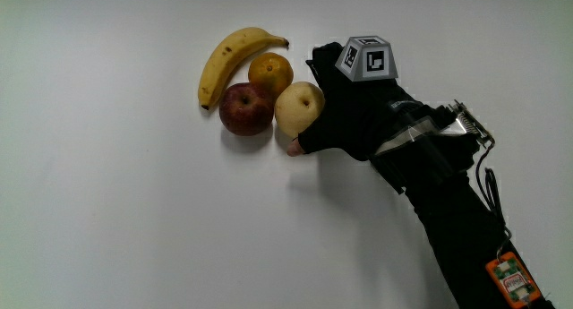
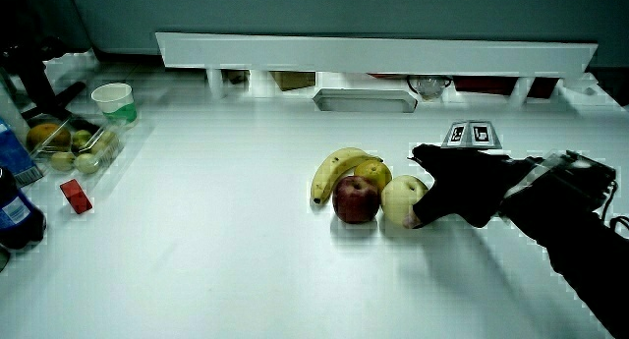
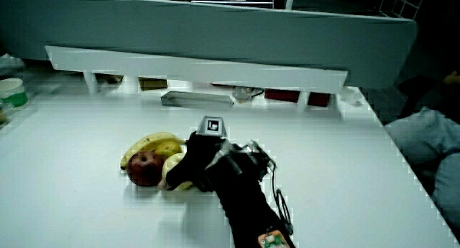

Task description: Pick pear no leg

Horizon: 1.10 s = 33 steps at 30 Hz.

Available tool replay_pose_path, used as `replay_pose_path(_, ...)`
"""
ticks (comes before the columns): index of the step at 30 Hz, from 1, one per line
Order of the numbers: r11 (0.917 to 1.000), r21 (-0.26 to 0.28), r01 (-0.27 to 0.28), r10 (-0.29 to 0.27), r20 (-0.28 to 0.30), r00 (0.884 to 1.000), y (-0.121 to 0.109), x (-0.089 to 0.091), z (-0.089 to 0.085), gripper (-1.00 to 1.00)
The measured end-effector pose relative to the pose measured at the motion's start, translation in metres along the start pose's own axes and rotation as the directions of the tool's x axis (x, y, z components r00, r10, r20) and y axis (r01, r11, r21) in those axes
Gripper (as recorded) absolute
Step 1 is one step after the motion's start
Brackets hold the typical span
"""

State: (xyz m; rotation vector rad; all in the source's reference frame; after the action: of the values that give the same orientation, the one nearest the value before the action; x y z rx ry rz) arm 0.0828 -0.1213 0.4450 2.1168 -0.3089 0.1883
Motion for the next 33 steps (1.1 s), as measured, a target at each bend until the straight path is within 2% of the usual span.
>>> replay_pose_path(1, 0.9999, -0.016, -0.003, 0.003, -0.012, 1.0, 0.002, 0.0, -0.001, 0.0)
replay_pose_path(4, 0.9995, -0.012, 0.03, -0.03, -0.007, 1.0, 0.009, 0.003, -0.006, 0.0)
replay_pose_path(5, 0.9998, -0.018, 0.01, -0.011, -0.017, 1.0, 0.009, 0.001, -0.006, 0.0)
replay_pose_path(8, 0.9992, -0.016, 0.036, -0.035, 0.006, 0.999, 0.013, 0.001, -0.009, 0.0)
replay_pose_path(10, 0.9997, -0.001, 0.023, -0.023, 0.011, 1.0, 0.013, -0.003, -0.009, 0.0)
replay_pose_path(14, 0.9999, -0.011, 0.007, -0.007, 0.014, 1.0, 0.014, -0.005, -0.011, 0.0)
replay_pose_path(15, 0.9998, 0.012, 0.014, -0.014, 0.016, 1.0, 0.015, -0.003, -0.011, 0.0)
replay_pose_path(16, 0.9996, 0.028, 0.002, -0.002, 0.015, 1.0, 0.013, -0.004, -0.01, 0.06)
replay_pose_path(17, 0.9998, 0.02, 0.005, -0.005, 0.008, 1.0, 0.014, -0.003, -0.01, 0.12)
replay_pose_path(18, 0.999, 0.039, 0.022, -0.023, 0.018, 1.0, 0.015, -0.003, -0.01, 0.18)
replay_pose_path(20, 0.9991, 0.04, -0.014, 0.014, 0.003, 1.0, 0.013, -0.005, -0.01, 0.29)
replay_pose_path(21, 0.9994, 0.033, -0.011, 0.011, 0.003, 1.0, 0.014, -0.004, -0.01, 0.35)
replay_pose_path(22, 0.9984, 0.055, -0.013, 0.013, 0.0, 1.0, 0.014, -0.005, -0.01, 0.41)
replay_pose_path(25, 0.9983, 0.059, -0.008, 0.008, -0.002, 1.0, 0.015, -0.003, -0.011, 0.59)
replay_pose_path(26, 0.9981, 0.058, -0.021, 0.021, -0.007, 1.0, 0.013, -0.005, -0.01, 0.65)
replay_pose_path(30, 0.9959, 0.088, -0.022, 0.023, -0.005, 1.0, 0.013, -0.004, -0.01, 0.88)
replay_pose_path(32, 0.9921, 0.123, -0.026, 0.028, -0.008, 1.0, 0.011, -0.004, -0.009, 1.0)
replay_pose_path(33, 0.9908, 0.131, -0.034, 0.036, -0.01, 0.999, 0.01, -0.003, -0.01, 1.0)
